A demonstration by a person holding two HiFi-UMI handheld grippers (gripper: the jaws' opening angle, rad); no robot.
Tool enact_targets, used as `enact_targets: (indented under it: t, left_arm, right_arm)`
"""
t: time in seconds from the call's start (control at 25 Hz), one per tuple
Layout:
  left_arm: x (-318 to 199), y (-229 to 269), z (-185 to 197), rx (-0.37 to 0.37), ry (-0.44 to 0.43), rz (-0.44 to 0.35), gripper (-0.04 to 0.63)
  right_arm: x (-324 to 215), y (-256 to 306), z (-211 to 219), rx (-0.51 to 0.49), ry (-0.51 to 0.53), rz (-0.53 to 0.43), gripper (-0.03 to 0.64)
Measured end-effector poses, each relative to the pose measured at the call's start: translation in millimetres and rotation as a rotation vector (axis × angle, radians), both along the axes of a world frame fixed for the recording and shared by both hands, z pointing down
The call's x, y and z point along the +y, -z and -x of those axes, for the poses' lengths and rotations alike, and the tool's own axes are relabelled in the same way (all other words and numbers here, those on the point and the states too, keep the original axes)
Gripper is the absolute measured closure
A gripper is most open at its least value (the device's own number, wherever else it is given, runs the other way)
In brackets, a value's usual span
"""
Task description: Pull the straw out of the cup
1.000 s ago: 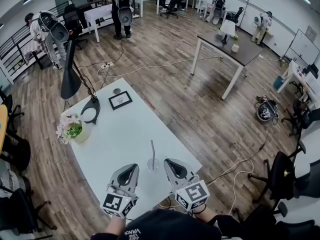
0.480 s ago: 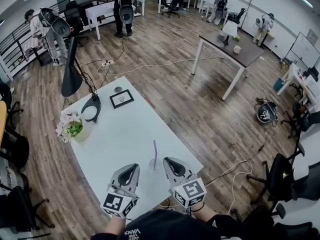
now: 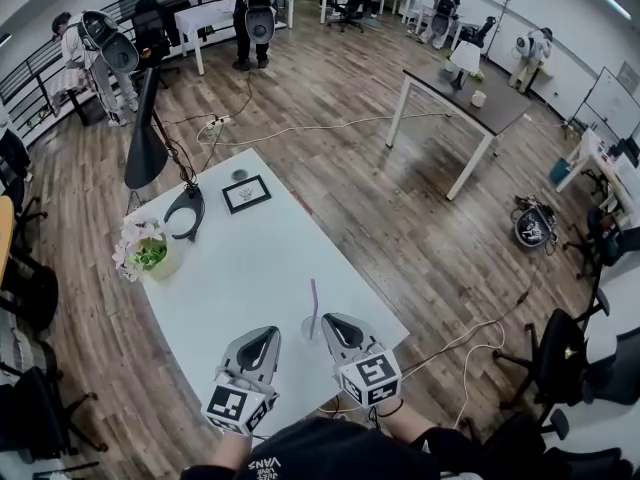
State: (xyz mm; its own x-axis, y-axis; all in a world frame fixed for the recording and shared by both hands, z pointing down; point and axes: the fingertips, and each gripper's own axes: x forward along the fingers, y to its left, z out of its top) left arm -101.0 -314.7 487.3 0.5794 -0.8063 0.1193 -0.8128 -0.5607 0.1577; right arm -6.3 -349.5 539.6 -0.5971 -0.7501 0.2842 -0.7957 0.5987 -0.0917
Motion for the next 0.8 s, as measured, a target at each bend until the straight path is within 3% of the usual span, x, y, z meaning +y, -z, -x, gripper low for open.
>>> enact_targets:
  t: [0.8]
  left_arm:
    - [1.0,-8.9,4.5,-0.001,0.003,0.014,0.584]
  right_arm:
    - [-3.1,-56.5,12.3,0.078,0.020,0.086,0.600]
